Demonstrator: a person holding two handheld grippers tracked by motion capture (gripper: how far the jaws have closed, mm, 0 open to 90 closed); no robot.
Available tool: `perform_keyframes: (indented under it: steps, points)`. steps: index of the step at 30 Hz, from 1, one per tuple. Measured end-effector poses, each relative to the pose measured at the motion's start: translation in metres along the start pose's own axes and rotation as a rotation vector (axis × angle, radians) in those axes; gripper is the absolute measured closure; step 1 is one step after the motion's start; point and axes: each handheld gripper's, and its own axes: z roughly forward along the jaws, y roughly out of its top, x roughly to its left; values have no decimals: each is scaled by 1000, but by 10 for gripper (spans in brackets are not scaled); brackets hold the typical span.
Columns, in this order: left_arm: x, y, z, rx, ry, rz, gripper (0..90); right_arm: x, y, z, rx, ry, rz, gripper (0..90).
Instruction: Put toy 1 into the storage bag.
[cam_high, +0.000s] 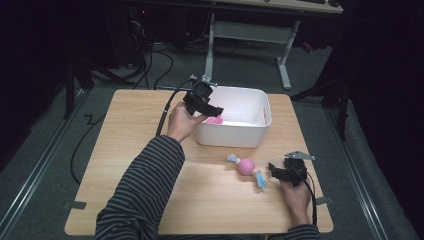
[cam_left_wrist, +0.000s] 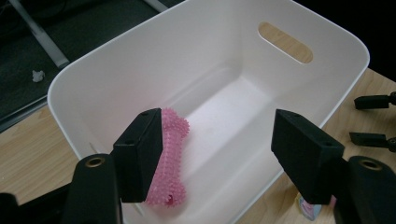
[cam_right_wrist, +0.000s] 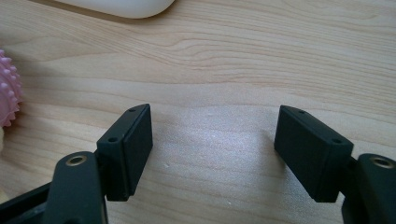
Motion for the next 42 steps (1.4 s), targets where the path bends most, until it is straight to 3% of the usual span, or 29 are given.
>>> perform_keyframes:
  steps: [15,28,42]
  points:
    - [9,-17,-42,-76,18,-18,340,0,0,0,0,3,-1,281]
    - [12,-40,-71,-90,45,-11,360,0,0,0,1,4,-1,282]
    - [16,-68,-94,-138,50,-58,344,1,0,0,0,6,-3,282]
